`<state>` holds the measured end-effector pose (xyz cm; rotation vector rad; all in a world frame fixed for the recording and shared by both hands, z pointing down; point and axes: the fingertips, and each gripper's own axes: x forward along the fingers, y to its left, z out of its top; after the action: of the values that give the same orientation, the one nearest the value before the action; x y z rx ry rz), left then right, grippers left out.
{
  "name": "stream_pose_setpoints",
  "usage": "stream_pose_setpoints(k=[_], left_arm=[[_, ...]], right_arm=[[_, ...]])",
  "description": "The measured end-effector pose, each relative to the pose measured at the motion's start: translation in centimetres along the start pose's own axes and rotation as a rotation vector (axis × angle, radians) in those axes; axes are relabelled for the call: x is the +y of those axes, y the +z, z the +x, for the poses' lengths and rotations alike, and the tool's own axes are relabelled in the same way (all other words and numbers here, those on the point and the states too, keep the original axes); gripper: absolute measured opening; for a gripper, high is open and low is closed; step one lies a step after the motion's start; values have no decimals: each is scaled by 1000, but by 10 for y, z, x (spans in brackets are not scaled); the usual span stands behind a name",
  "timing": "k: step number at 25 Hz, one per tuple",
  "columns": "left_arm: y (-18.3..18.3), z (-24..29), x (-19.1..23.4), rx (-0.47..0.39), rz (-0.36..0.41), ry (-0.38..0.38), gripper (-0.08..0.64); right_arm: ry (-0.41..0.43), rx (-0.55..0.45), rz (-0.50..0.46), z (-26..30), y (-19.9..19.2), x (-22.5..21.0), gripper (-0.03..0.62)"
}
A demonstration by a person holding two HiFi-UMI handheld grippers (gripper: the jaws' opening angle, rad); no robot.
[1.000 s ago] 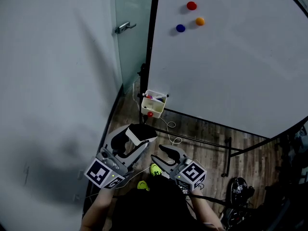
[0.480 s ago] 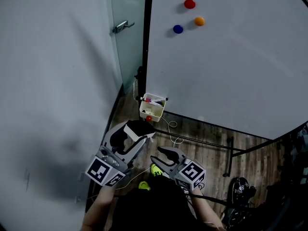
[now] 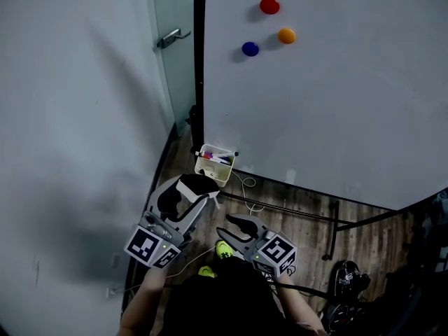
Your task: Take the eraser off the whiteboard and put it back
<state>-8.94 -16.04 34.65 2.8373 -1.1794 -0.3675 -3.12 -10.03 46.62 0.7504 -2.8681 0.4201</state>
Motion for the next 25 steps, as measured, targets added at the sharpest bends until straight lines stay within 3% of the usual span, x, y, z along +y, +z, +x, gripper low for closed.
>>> stream_pose_setpoints(k=[25], left_arm=[[-83,55,50,138,-21,123,284]], right_arm=[[31,69,49,-3,-9,-78,155]])
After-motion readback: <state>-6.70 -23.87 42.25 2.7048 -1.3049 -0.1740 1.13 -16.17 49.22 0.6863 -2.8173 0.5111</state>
